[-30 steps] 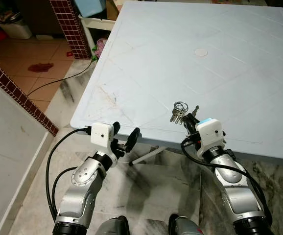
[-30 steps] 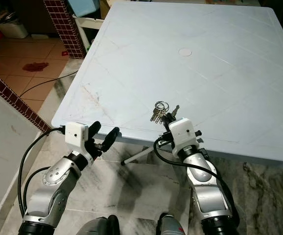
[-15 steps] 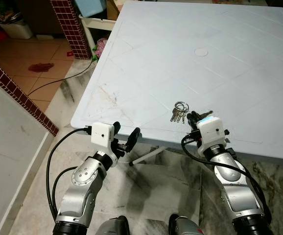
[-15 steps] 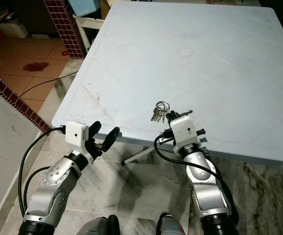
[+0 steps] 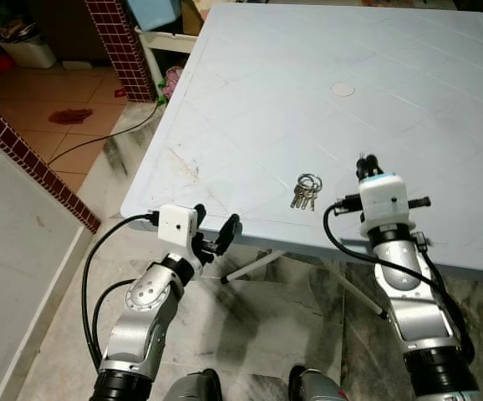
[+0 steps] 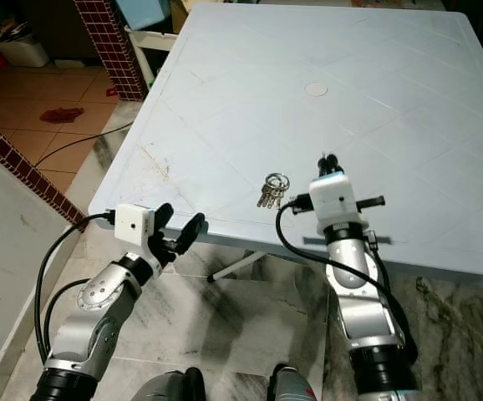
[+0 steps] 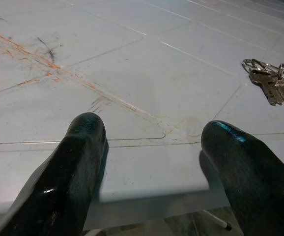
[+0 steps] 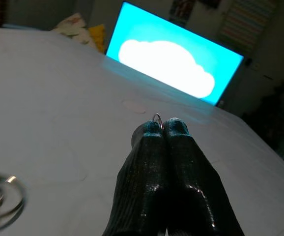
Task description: Hang keys on a hook
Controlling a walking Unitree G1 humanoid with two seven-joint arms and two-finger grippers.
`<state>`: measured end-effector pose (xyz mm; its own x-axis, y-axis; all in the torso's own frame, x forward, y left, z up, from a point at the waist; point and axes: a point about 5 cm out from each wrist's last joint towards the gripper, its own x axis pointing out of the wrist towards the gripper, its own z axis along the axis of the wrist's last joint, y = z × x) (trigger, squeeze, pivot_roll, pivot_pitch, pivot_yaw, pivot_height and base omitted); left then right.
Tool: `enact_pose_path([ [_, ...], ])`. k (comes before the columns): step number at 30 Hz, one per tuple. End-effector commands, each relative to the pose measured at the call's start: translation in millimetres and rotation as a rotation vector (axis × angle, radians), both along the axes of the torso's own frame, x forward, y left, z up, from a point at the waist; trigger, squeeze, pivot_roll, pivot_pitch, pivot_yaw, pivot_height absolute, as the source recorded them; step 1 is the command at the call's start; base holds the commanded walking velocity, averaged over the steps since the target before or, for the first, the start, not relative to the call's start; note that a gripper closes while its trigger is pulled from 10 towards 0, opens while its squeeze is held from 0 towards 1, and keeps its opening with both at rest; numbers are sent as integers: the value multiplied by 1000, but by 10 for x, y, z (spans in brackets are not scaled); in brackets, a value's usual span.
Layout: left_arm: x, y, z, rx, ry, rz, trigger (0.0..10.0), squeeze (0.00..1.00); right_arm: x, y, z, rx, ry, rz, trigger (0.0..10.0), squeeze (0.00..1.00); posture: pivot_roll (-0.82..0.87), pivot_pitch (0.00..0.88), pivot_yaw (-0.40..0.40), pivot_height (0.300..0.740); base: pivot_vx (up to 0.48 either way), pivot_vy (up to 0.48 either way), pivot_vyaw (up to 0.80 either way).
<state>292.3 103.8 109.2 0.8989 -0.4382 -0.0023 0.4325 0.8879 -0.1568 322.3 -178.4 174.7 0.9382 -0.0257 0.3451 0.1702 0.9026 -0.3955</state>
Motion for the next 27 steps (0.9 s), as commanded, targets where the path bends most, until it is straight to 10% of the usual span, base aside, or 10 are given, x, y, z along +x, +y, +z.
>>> enact_pose_path([
  [1,4,19,-54,20,21,10,10000,0,10,-8,70,48,-16,-18,0,0,-25,156,88,740,0,0,0],
  [3,8,14,-57,19,22,8,10000,0,27,-2,116,80,-22,-21,0,0,-26,154,88,740,0,0,0],
  [9,20,-20,-56,13,19,-1,10000,0,85,120,474,148,-105,19,5137,0,-29,147,88,740,0,0,0],
  [10,25,-27,-53,12,17,0,10000,0,106,139,511,160,-98,26,10000,0,-29,147,85,740,0,0,0],
  [27,69,12,-49,23,1,77,10000,0,87,291,509,114,-71,88,10000,0,-31,143,72,740,0,0,282],
])
